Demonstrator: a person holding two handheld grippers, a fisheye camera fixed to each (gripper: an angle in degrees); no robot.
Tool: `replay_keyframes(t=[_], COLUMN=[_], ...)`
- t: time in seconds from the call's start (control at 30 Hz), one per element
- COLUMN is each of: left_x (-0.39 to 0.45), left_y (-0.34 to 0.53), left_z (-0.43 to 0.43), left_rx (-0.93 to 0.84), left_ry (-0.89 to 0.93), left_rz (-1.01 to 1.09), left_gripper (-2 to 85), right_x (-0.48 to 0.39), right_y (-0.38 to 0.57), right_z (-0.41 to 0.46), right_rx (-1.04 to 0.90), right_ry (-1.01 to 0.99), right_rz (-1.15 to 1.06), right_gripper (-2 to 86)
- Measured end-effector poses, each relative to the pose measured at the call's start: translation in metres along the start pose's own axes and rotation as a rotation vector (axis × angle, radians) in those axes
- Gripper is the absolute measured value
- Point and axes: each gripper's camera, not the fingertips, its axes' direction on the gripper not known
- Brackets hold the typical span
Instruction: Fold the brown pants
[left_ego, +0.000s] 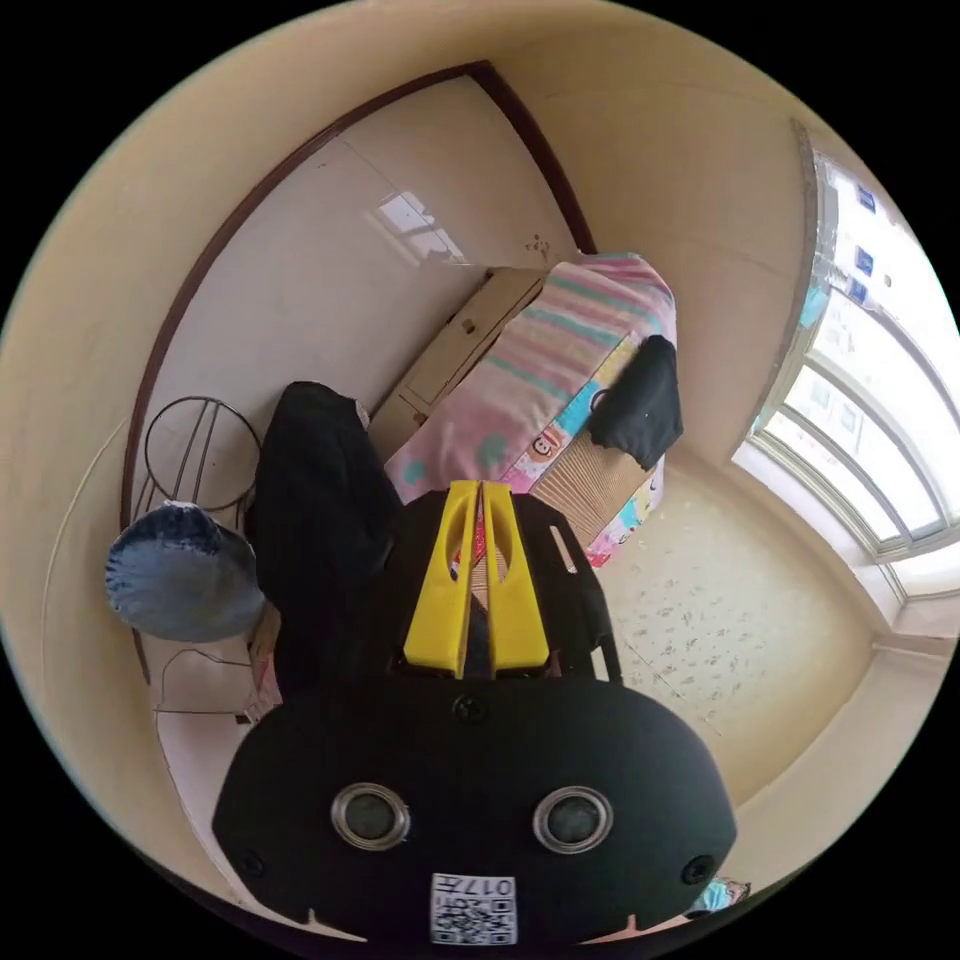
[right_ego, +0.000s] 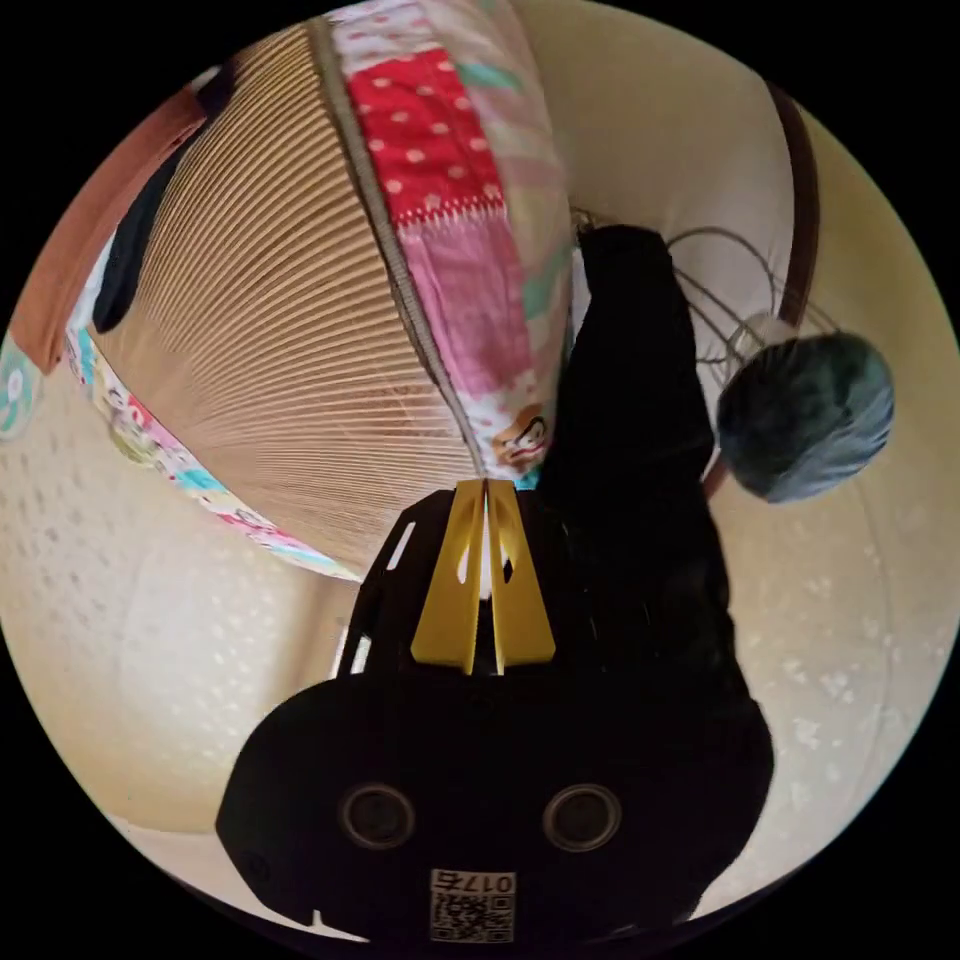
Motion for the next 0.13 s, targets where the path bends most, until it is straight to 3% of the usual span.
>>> replay_keyframes(t=[0.07, 0.13], left_x=[-0.009, -0.019], left_y=[-0.001, -0.002], left_z=[-0.016, -0.027], left_rx=[0.001, 0.001], left_ry=[-0.03, -0.031], left_rz=[-0.044, -0.098], left_gripper=[-1.0, -1.0], right_x=[-0.024, -0.081], right_y=[0.035, 0.054], right_z=[0.025, 0.043], right_rx=[-0.013, -0.081], right_ry=[-0.212, -0.252], right_rz=[0.071, -0.044], right_gripper=[0.2, 0.2])
